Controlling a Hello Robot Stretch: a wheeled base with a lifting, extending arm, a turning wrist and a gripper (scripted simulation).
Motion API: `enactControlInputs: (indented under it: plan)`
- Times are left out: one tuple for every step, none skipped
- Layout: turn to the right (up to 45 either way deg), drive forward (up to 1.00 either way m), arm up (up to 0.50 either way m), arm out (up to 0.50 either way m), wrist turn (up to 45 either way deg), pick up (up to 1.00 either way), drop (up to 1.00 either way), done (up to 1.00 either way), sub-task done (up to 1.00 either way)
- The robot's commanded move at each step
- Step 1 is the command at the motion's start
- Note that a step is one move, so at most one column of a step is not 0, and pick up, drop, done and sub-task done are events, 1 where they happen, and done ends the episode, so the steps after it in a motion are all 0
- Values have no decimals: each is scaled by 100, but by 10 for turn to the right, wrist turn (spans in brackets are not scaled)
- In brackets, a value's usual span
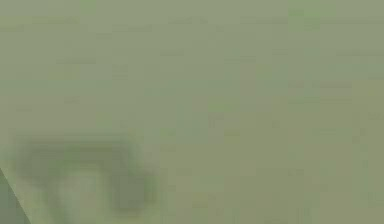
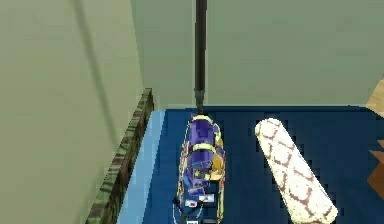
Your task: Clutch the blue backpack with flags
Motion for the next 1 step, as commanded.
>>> enactControlInputs:
  plan:
    - [0, 0, 10, 0, 0, 0, 0, 0, 0]
